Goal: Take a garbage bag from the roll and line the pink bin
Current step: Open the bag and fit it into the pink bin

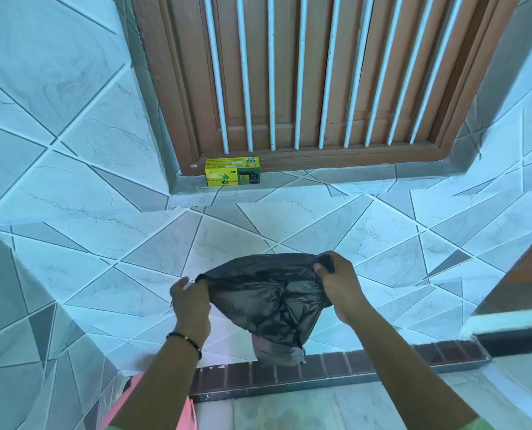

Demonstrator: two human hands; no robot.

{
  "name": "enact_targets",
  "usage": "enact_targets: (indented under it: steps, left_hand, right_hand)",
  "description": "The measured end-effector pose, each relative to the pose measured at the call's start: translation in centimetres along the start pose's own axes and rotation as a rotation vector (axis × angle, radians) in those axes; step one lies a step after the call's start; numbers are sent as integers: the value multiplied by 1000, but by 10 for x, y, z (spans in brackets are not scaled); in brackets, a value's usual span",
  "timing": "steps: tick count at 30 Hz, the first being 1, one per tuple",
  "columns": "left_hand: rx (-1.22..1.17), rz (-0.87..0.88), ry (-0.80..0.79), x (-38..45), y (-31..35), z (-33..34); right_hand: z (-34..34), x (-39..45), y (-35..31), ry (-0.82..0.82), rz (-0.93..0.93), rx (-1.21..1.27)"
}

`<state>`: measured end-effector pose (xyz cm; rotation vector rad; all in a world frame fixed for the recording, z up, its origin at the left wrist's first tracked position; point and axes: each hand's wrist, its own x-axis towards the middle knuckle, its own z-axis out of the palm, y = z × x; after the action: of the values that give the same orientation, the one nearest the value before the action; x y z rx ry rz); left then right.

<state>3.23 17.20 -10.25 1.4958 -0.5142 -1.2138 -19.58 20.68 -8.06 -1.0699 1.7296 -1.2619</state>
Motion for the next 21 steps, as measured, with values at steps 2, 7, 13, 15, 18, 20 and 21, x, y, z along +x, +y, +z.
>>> enact_targets:
  steps: [2,7,13,15,18,20,21]
  left_hand:
    - [-65,-333,-127,-6,-5,-5]
    - [-153,-514,-579,-56,-19,22]
    - [211,42,-242,-30,-22,15]
    - [403,137,-142,-8,-25,-3]
    - [612,176,-36,10,-27,-23]
    - [629,226,-67,9,-27,-25]
    - [625,283,-99,6,-26,-23]
  right_hand:
    - [2,0,1,-10,8,32]
    - [21,-6,4,-34,7,77]
    - [6,-1,7,8,-17,32]
    - [-8,4,9,69,-5,27]
    - [-22,7,13,124,20,15]
    - [-23,3,12,80,-15,-18]
    - [-21,1,9,29,-56,-34]
